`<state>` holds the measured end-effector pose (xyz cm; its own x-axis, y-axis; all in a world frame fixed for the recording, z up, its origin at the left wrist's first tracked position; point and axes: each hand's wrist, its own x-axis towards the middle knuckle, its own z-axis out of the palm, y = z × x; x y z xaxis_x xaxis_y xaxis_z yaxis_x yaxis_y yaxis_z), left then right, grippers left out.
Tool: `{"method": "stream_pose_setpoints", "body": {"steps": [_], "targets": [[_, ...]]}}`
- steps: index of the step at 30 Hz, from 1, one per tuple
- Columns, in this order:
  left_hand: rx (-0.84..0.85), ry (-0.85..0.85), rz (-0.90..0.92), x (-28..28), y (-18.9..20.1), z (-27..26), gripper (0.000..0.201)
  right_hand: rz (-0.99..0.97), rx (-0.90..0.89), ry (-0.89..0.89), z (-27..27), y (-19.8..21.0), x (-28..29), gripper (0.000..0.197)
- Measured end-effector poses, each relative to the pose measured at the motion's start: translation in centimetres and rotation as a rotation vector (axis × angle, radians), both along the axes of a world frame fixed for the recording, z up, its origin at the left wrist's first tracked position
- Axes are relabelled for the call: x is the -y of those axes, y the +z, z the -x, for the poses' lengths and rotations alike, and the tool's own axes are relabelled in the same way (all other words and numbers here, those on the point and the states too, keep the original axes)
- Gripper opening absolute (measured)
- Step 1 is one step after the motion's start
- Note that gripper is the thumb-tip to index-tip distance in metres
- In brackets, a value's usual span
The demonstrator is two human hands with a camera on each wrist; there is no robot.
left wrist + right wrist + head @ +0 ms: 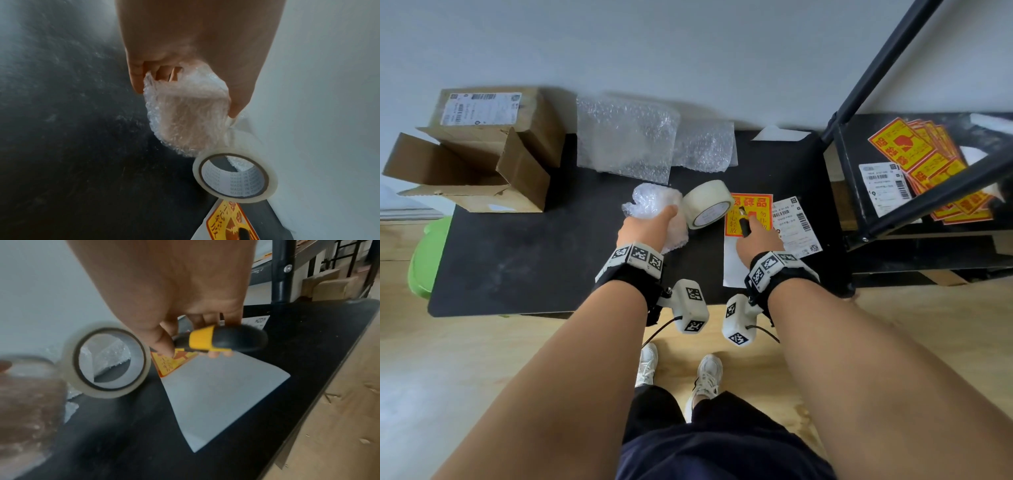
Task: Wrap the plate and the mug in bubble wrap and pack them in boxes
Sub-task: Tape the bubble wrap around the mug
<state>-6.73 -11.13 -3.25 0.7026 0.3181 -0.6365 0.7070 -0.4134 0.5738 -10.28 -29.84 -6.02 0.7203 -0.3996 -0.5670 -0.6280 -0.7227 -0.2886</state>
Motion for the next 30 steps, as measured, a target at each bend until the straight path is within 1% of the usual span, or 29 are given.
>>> {"method": "stream_pose_setpoints", "body": {"steps": [2,5,9,10,11,13,14,15,16,17,19,20,21,23,25,27,30], "targets": [[0.010,-0.005,-0.005,-0.1,-0.2,-0.1,0.079,0.017,0.008,0.048,0.1,-0.7,0.0,0.059],[0.014,-0.028,-0.009,-0.2,-0.3,-0.5,0.080,0.021,0.008,0.088,0.0,-1.4,-0.3,0.043],[0.020,-0.053,-0.005,-0.5,-0.4,-0.8,0.078,0.019,0.024,0.019,-1.3,-0.9,-0.8,0.047],[0.026,-0.058,-0.003,-0.6,-0.4,-0.8,0.078,0.029,0.081,-0.006,-1.8,-0.4,-0.9,0.043],[0.035,-0.063,-0.002,-0.7,-0.4,-0.9,0.077,0.034,0.177,-0.034,-2.4,0.3,-1.0,0.038],[0.040,-0.070,0.001,-1.1,-0.4,-1.1,0.078,0.010,0.427,-0.052,-3.7,2.3,-1.6,0.034],[0.037,-0.073,-0.001,-1.2,-0.3,-1.3,0.079,-0.018,0.515,-0.025,-4.3,3.3,-2.0,0.035],[0.034,-0.082,-0.008,-1.4,-0.2,-1.4,0.079,-0.052,0.560,0.041,-4.7,4.1,-2.5,0.036],[0.030,-0.097,-0.021,-1.6,-0.2,-1.5,0.080,-0.073,0.559,0.147,-5.1,4.7,-3.1,0.038],[0.027,-0.116,-0.041,-1.8,-0.1,-1.7,0.081,-0.061,0.517,0.282,-5.5,5.1,-3.7,0.039],[0.028,-0.156,-0.086,-2.2,0.1,-1.9,0.081,0.057,0.383,0.547,-5.9,5.2,-4.8,0.041],[0.031,-0.176,-0.108,-2.4,0.2,-2.0,0.080,0.120,0.325,0.629,-5.9,5.2,-5.3,0.040],[0.036,-0.199,-0.129,-2.6,0.2,-2.1,0.079,0.159,0.289,0.669,-5.9,5.1,-5.7,0.037],[0.045,-0.250,-0.159,-3.0,0.4,-2.2,0.078,0.151,0.253,0.666,-5.6,4.9,-6.2,0.033],[0.047,-0.299,-0.171,-3.3,0.6,-2.4,0.078,0.061,0.197,0.589,-5.1,4.7,-6.9,0.033],[0.048,-0.336,-0.171,-3.5,0.7,-2.4,0.079,-0.010,0.155,0.513,-4.8,4.3,-7.6,0.028],[0.035,-0.352,-0.175,-4.0,0.6,-2.4,0.081,-0.028,0.132,0.493,-4.7,4.0,-8.5,0.022]]}}
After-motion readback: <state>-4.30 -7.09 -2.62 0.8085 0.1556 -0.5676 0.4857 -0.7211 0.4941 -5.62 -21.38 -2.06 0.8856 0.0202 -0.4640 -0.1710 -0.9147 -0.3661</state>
